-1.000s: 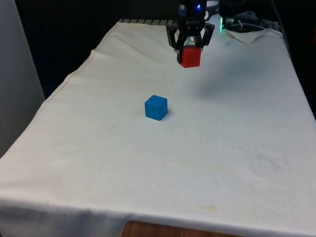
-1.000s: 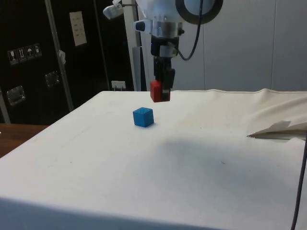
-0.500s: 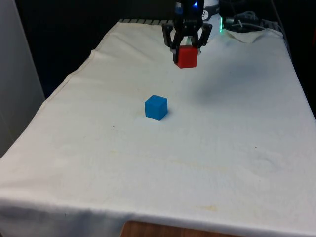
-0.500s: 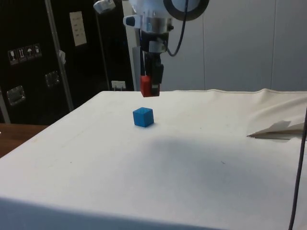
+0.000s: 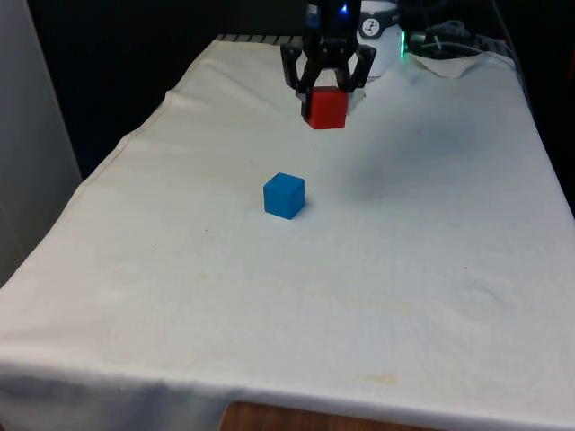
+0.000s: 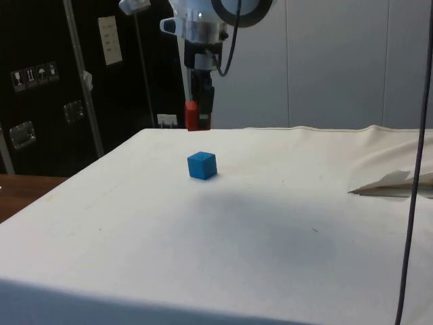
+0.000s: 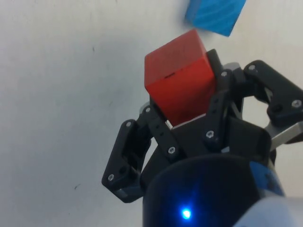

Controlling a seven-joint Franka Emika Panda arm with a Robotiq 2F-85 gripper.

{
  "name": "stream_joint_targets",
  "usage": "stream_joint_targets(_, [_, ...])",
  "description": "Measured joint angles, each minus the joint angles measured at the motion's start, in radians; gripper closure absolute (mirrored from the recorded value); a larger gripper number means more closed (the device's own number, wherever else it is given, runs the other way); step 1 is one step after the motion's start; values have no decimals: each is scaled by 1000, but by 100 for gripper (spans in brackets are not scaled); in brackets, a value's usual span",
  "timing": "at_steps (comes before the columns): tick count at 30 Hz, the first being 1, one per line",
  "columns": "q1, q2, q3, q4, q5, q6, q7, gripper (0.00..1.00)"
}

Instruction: Stack the two cubes.

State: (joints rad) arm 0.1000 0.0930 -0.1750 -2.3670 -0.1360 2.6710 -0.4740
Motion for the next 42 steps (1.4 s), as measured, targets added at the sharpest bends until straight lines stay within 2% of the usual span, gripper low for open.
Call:
stream_joint_targets(11, [-8, 51, -12, 63, 54, -17, -53, 100])
stream_joint_targets(19, [-14, 93, -28, 111, 148, -30, -140, 100])
stream_joint_targets(21, [-14, 93, -28, 111, 148, -30, -140, 100])
stream_joint_targets(26, [-18, 109, -35, 138, 189, -59, -178, 100])
stream_joint_targets(42, [-21, 118, -49, 162, 197, -127, -190, 100])
